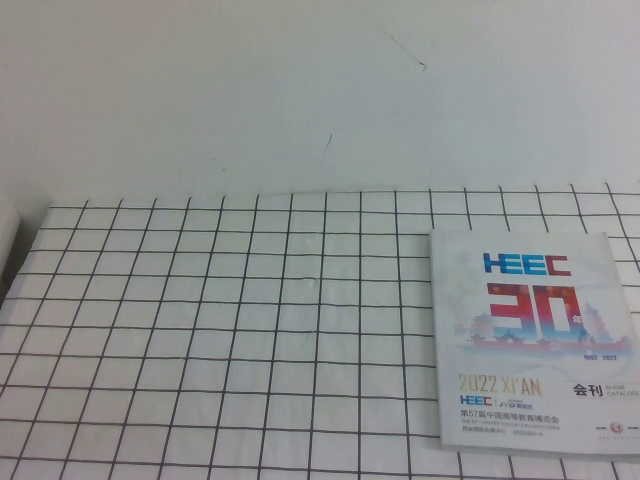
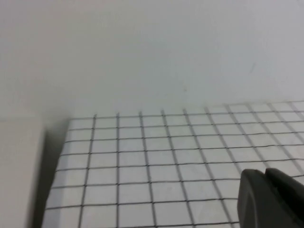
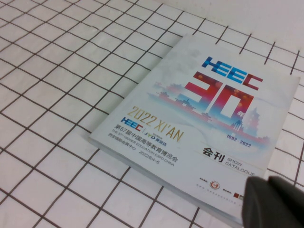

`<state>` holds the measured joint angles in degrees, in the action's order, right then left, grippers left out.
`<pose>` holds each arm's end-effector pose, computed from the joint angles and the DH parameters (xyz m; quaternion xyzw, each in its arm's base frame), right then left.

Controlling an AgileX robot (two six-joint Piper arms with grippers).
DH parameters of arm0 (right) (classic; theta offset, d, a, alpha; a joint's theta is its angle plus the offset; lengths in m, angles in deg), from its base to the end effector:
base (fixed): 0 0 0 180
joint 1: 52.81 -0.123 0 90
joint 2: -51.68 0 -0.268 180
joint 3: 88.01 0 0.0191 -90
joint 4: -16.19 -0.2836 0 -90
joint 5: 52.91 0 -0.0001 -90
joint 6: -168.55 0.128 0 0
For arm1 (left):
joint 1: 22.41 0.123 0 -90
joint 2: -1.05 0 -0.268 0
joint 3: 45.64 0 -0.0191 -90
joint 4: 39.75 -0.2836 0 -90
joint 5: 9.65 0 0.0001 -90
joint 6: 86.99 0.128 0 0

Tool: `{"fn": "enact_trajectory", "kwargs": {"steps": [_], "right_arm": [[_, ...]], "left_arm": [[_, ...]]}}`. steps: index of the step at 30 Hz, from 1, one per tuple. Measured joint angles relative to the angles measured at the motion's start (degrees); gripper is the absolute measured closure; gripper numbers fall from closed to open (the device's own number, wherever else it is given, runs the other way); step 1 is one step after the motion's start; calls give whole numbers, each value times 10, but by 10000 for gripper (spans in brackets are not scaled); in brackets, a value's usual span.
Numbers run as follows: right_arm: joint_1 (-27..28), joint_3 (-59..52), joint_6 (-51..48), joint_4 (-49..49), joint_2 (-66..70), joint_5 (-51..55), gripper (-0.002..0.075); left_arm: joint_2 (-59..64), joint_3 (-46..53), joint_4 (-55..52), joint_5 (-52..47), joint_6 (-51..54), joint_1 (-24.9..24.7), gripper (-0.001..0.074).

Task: Close book
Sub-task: 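Close the open booklet and leave it lying on the table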

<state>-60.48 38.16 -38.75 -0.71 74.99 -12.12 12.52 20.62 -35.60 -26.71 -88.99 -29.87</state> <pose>0.1339 0.0426 0.2543 -0.2109 0.8222 0.0506 0.5263 0.1364 -0.0206 0.2445 0.0168 0.7356 -0.0869 0.6716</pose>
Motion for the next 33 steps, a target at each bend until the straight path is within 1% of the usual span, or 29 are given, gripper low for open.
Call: {"fn": "enact_trajectory", "kwargs": {"steps": [2,4,7,10,33], "right_arm": [[0,0,0,0,0,0,729],[0,0,0,0,0,0,729],[0,0,0,0,0,0,729],[0,0,0,0,0,0,729],[0,0,0,0,0,0,729]], "left_arm": [[-12,31,-12,4,0,38,738],[-18,60,-24,4,0,61,738],[-23,103,-29,-2,0,77,738],[-23,113,-29,-17,0,81,738],[-29,113,-29,-17,0,82,738]]}}
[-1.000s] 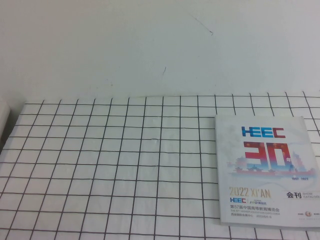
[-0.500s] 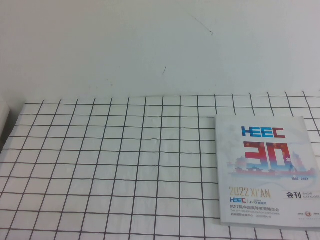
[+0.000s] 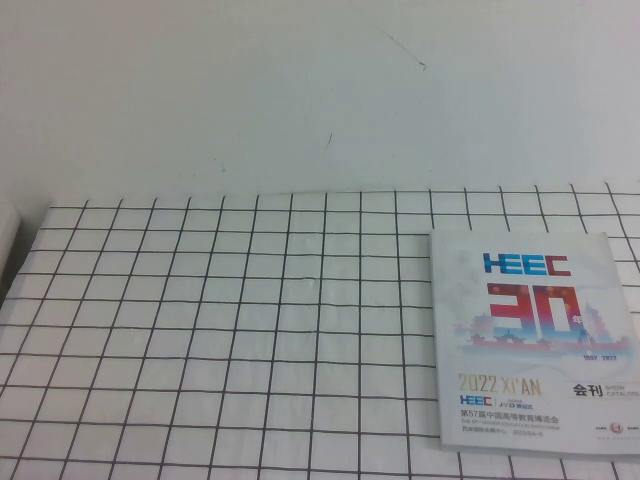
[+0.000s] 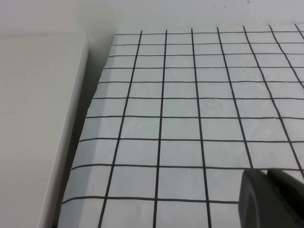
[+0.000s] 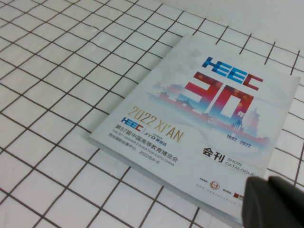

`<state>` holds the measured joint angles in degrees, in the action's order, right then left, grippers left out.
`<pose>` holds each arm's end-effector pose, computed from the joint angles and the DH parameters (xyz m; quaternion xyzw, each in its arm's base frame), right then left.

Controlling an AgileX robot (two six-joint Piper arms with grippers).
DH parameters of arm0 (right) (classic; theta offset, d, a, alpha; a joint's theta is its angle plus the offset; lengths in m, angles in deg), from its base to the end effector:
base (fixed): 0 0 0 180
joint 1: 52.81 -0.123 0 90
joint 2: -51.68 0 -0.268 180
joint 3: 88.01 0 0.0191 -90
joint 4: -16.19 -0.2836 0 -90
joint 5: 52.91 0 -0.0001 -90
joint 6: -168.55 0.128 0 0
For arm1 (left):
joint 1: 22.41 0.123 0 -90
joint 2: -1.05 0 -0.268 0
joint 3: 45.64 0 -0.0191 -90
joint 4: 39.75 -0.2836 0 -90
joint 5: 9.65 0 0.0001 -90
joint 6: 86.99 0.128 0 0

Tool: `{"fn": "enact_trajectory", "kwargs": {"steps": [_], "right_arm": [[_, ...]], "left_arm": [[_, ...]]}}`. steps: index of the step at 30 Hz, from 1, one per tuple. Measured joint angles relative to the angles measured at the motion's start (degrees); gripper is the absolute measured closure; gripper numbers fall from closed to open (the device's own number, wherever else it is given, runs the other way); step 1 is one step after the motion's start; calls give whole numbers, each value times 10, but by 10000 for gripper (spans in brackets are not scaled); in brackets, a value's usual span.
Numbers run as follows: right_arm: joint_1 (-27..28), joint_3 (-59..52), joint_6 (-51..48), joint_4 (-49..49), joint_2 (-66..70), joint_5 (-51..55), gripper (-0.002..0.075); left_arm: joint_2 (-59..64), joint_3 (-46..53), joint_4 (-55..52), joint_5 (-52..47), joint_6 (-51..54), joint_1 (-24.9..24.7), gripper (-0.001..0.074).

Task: Close book
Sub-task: 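Close the open booklet and leave it lying on the table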

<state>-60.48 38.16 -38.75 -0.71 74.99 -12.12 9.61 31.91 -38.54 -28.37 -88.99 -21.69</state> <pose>0.1339 0.0426 0.2543 -0.2109 0.8222 0.0506 0.5263 0.1403 0.0009 0.1683 -0.0247 0.7920 -0.0156 0.6098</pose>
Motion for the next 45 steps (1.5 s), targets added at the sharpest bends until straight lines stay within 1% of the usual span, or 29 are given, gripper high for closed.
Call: {"fn": "enact_trajectory", "kwargs": {"steps": [6,9,11,13,15,18,21,27,34,45], "right_arm": [[0,0,0,1,-1,-1,729],[6,-1,2,48,-26,-12,729],[8,-12,28,94,-49,-41,729],[8,-42,72,129,-75,-82,729],[8,-88,106,143,-99,-119,729],[8,-164,131,149,-142,-167,729],[8,-230,141,150,-155,-215,729],[9,-241,153,154,-156,-207,729],[10,-241,155,112,-156,-205,729],[12,-241,156,105,-156,-204,729]], "left_arm": [[0,0,0,0,0,0,738],[0,0,0,0,0,0,738],[0,0,0,0,0,0,738],[0,0,0,0,0,0,738],[0,0,0,0,0,0,738],[0,0,0,0,0,0,738],[0,0,0,0,0,0,738],[0,0,0,0,0,0,738],[0,0,0,0,0,0,738],[0,0,0,0,0,0,738]]}}
